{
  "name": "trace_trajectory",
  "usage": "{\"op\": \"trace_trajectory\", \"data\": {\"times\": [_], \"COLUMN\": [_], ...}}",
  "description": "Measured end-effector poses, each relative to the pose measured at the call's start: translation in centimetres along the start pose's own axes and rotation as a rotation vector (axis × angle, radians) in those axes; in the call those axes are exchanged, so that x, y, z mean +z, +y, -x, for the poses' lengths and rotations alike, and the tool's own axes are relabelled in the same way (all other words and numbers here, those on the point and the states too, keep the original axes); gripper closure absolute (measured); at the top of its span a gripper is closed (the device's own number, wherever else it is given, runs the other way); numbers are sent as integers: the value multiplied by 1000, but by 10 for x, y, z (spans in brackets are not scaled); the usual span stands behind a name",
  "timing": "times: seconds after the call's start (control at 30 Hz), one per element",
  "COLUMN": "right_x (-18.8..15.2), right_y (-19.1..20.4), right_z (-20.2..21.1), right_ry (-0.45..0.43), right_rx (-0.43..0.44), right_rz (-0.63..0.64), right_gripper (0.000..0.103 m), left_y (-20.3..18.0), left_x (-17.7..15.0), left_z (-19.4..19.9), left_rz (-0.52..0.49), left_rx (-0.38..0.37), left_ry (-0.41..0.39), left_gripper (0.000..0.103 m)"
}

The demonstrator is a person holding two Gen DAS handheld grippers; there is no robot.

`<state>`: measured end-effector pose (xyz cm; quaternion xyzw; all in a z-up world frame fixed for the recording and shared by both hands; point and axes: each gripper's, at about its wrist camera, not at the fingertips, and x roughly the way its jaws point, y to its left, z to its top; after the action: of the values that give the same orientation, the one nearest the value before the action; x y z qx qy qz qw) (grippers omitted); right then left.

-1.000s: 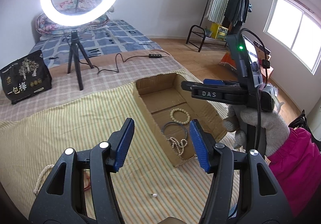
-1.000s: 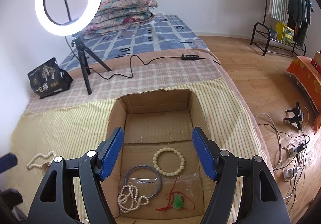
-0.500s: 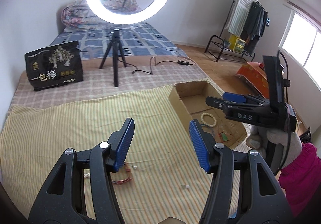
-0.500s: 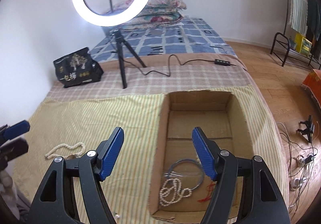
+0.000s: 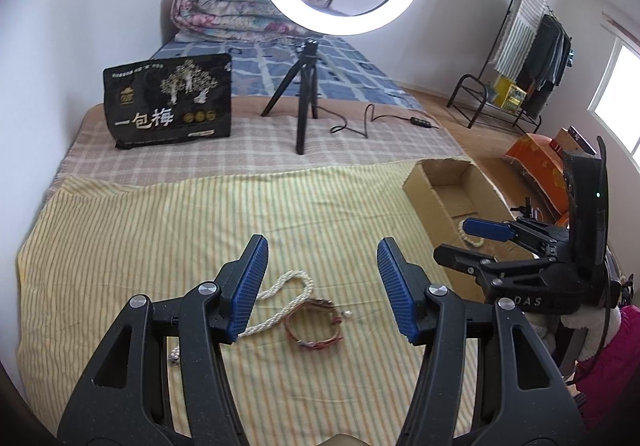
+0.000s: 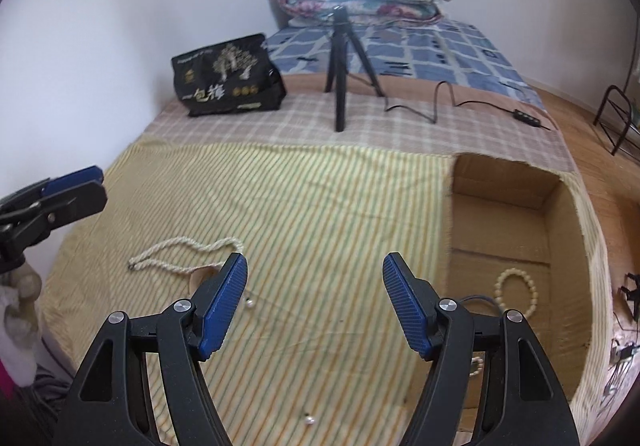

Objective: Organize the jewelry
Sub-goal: 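Move both open grippers toward the white pearl necklace and red watch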

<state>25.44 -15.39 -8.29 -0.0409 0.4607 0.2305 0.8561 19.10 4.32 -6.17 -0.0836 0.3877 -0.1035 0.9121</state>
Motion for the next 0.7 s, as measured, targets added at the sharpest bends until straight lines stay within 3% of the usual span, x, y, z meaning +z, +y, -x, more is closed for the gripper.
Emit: {"op": "trace_trajectory", "data": {"times": [0.33, 0.5, 0.57, 0.7], "right_x": [-11, -17, -20, -23], "right_y": [38, 50, 53, 59], "right_z": [-35, -52, -58, -68], "right_ry": [94, 135, 148, 179], "right_rx": [106, 113, 117, 137], "right_rz": [42, 64, 70, 81], "right_gripper": [33, 33, 34, 47], "left_y": [50, 71, 79, 86], "left_x": [-16, -27, -32, -44], "left_z": [-12, -26, -34, -50], "left_rz": [60, 77, 76, 54], "left_rx": [62, 89, 89, 109], "left_ry": [63, 112, 144, 200], "left_gripper": [45, 45, 51, 54]}}
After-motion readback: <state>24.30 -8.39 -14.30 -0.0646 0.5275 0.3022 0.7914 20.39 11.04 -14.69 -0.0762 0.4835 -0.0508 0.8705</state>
